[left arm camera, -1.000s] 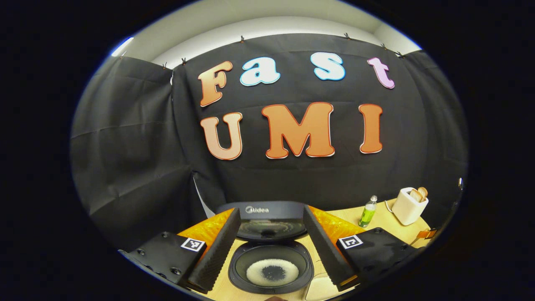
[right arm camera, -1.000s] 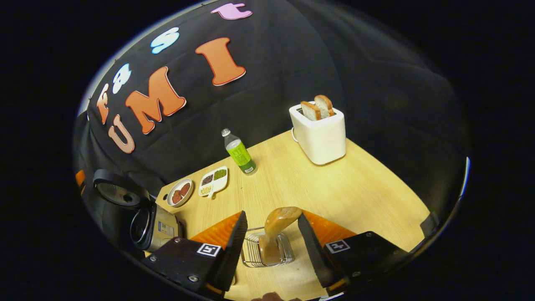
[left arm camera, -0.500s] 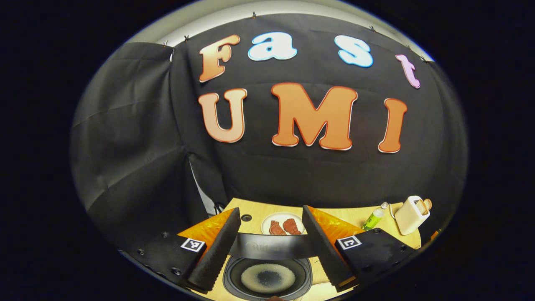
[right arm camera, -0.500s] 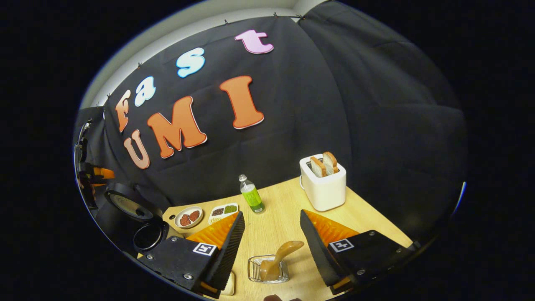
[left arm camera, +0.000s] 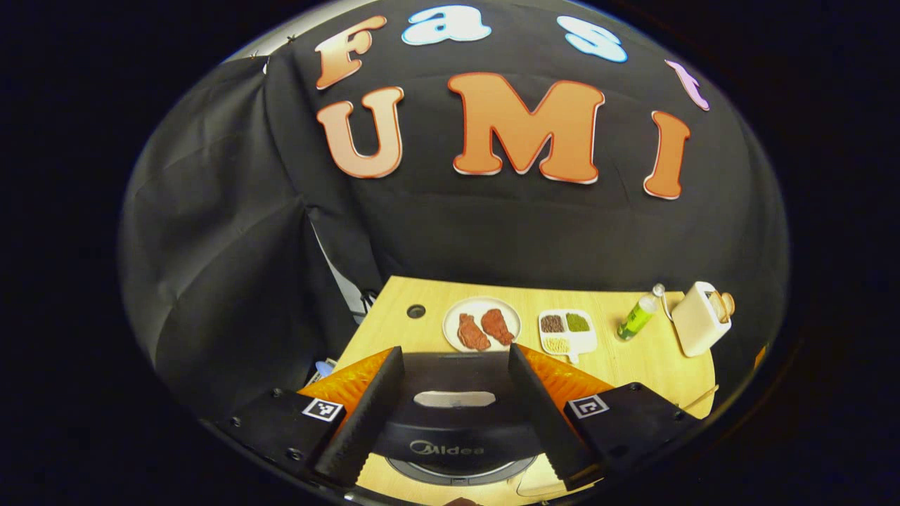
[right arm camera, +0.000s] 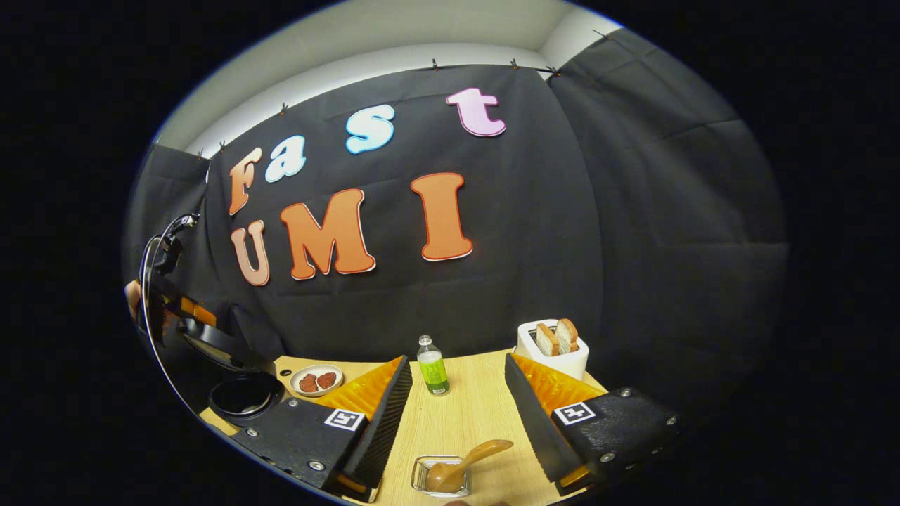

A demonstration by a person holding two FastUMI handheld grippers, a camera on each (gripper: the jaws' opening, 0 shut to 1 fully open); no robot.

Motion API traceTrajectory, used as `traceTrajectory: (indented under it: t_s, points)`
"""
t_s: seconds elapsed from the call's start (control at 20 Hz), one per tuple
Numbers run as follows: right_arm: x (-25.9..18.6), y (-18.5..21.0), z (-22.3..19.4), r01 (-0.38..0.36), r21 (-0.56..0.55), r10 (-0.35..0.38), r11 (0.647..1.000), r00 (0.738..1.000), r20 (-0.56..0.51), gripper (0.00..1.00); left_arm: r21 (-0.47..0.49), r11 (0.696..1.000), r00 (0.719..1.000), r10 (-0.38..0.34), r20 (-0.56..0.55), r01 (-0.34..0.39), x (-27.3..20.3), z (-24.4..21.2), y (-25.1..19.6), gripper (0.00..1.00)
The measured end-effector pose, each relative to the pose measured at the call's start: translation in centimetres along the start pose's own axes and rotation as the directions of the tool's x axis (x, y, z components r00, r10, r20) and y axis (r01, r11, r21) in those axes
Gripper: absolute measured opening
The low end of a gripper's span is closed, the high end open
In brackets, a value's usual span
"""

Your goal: Close the left gripper, press the button to open the rice cooker; take a wooden spoon from the chopstick holder with the right hand, scoop a spoonful of rice and pour it into the rice cooker, then put the wooden spoon back into the chopstick holder.

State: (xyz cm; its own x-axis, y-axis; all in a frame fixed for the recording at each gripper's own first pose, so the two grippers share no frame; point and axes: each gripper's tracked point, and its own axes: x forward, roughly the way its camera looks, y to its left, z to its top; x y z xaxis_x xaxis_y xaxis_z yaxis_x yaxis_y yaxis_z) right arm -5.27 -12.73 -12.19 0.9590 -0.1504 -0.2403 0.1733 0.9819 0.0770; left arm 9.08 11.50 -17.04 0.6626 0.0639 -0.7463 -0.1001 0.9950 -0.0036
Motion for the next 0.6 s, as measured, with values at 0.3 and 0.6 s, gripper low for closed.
traceTrajectory:
  t_s: [0.3,0.6]
  points:
    - [0.9,2.8,1.2,-0.044,-0.033,0.045,0.998,0.998,0.034,0.83,0.002,1.0,0.983,-0.029,-0.182,0.03,1.3,-7.7,0.0,0.96]
    - [1.3,4.5,1.4,-0.08,-0.039,0.082,0.996,0.996,0.036,0.83,-0.002,0.999,0.935,-0.038,-0.353,0.039,2.5,-12.5,-0.5,0.95]
